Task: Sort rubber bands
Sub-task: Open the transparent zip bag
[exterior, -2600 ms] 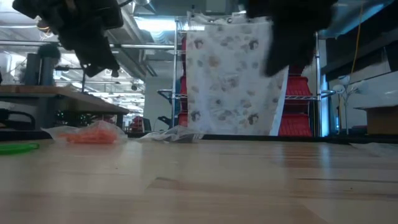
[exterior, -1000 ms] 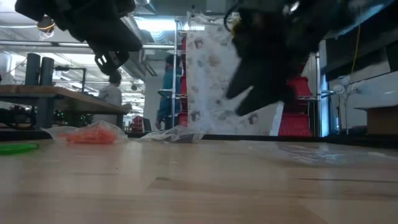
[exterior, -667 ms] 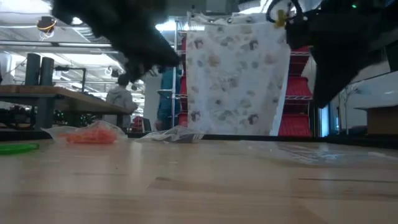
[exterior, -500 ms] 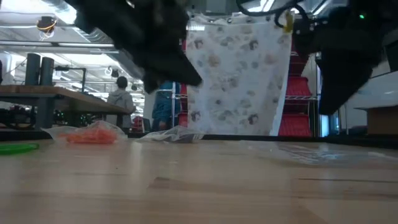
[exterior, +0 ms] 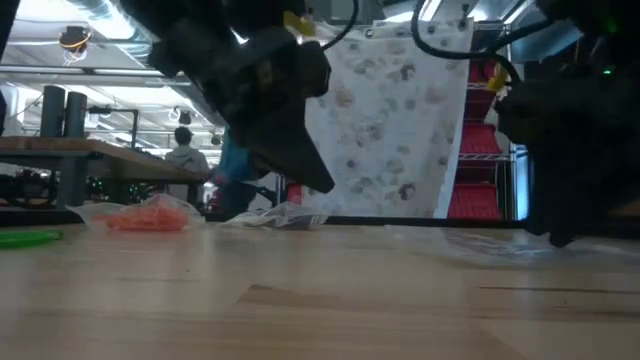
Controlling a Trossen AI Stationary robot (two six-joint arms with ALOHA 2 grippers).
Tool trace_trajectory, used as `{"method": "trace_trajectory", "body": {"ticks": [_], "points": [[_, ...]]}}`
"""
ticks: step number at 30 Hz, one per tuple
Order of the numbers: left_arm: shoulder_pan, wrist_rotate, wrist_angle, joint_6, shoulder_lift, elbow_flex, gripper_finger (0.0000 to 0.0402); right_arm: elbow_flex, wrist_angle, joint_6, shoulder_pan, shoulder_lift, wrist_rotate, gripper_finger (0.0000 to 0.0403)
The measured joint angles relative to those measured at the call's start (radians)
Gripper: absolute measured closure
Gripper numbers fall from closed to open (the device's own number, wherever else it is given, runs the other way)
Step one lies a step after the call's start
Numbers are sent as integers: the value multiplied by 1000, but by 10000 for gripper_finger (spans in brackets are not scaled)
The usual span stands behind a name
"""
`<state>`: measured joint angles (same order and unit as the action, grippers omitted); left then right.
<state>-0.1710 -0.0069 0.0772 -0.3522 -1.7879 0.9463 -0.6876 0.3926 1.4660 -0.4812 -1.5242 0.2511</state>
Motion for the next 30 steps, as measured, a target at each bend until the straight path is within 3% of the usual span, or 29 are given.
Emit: {"method": "trace_trajectory", "body": {"ticks": [7, 13, 18, 21, 24, 30], "points": [[-20, 0, -1, 53, 1, 0, 401, 22, -85, 90, 4, -30, 37, 210], [-45, -1, 3, 45, 1, 0, 401, 16, -486, 41, 11, -173, 54, 210], [-83, -1, 13, 58, 1, 18, 401, -54, -743, -134, 52, -314, 15, 210], [-94, -20, -13, 59, 1, 22, 401, -118, -681, -261, 86, -333, -71, 210], [-94, -29, -141, 15, 7, 44, 401, -163, -537, -322, 99, -307, -120, 210], [-91, -100, -400, -16, 82, 77, 401, -235, -283, -401, 92, -243, -114, 210]]}}
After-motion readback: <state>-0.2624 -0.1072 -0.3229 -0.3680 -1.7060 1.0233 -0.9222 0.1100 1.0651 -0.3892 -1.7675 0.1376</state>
